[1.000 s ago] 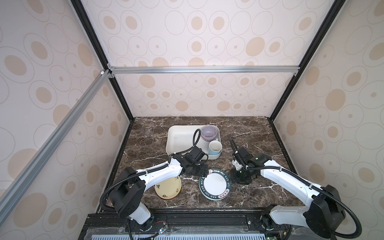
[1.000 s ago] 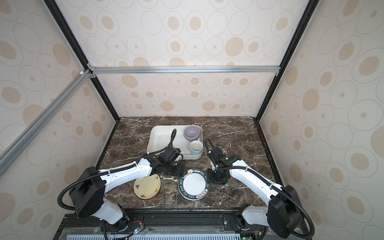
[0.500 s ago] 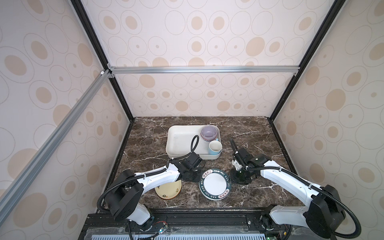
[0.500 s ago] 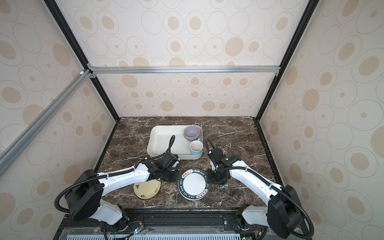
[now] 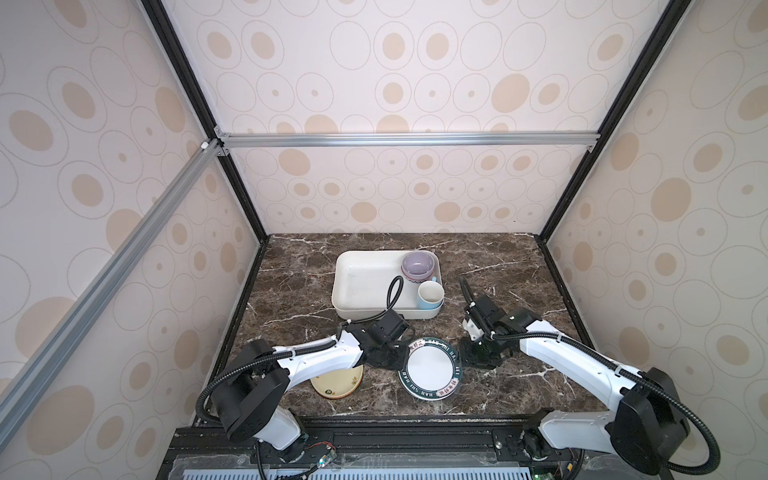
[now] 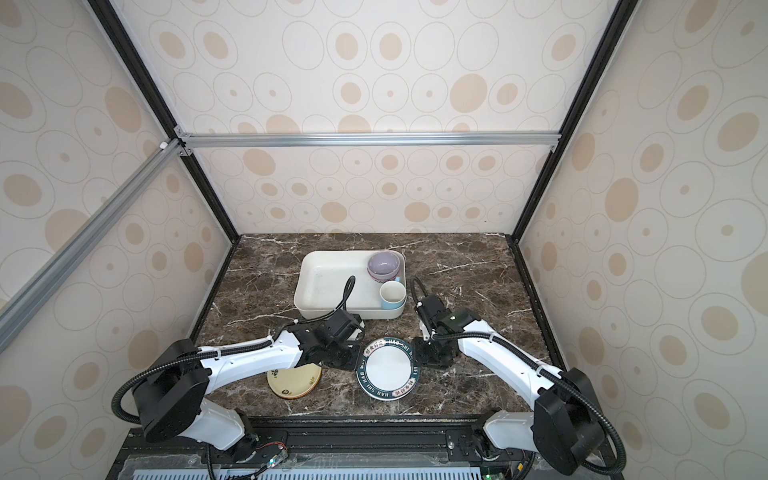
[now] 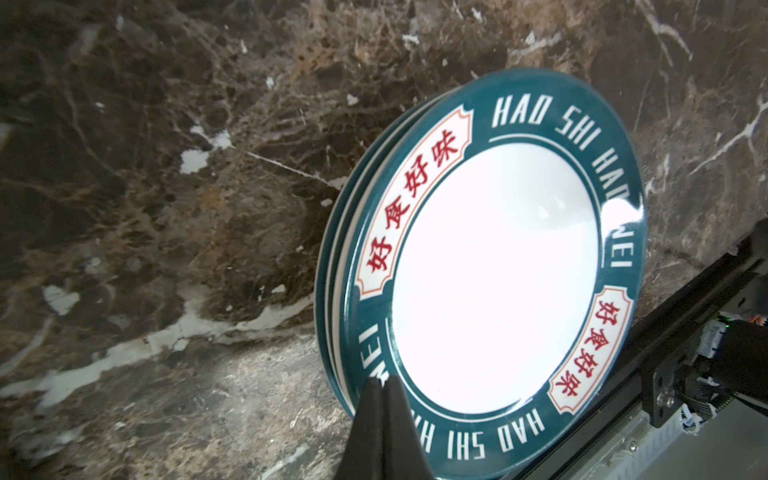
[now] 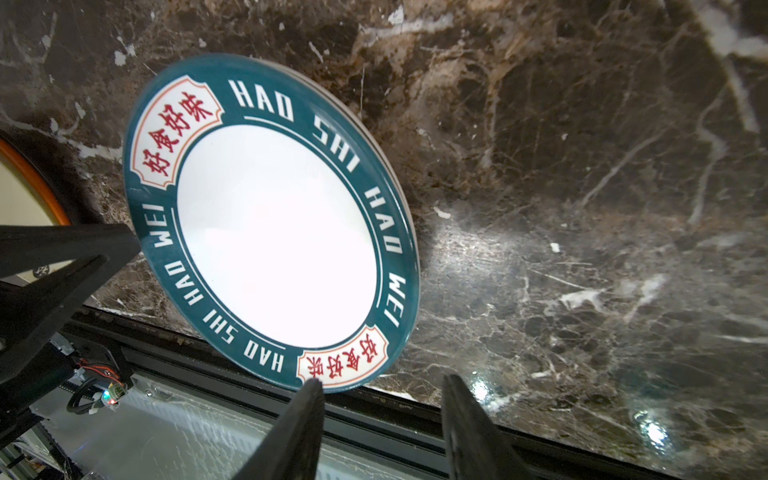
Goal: Place the mixed dishes into the plastic bin
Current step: 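Grip the green-rimmed plate stack edges with both grippers from opposite sides, then tilt the top green-rimmed plate up with the right gripper while the left holds the stack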
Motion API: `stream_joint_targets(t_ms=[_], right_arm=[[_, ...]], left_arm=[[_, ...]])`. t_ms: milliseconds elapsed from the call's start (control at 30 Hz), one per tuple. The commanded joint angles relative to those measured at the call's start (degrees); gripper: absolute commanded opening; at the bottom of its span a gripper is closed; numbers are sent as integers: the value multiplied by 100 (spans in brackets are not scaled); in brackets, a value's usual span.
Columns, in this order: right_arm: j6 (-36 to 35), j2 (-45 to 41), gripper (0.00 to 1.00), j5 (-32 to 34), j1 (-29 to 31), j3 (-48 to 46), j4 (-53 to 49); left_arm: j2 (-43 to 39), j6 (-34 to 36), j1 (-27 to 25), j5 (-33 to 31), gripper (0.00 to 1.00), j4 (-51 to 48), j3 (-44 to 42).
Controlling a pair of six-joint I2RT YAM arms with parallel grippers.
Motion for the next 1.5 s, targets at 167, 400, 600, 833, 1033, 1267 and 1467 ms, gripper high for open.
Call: stream_joint_targets(t_ms=[167,400,600,833,1033,1267,1467], right_arm=[[-43,180,53,-10,-83,-1,-35],[-138,308,53,-39,-113,108,-65],[-228,361,55,-14,-153,234,-112],[-288,559,58,-71,-161,280,-12],[-325,631,58,-100,-169,283,29],[-317,623,58,-127,-204,209,100],[-316,707,57,-187,-224,193,201]], left_arm=[[189,-73,-62,55,1,121,-51],[275,-47,-71,26,0,110,45],[-102,6,-62,-418,12,-437,292],[-303,-62,-61,-578,14,-588,211],[-157,-81,-63,-437,8,-427,105],[78,-30,-63,-295,1,-222,118],[252,41,-62,-187,0,-144,85]])
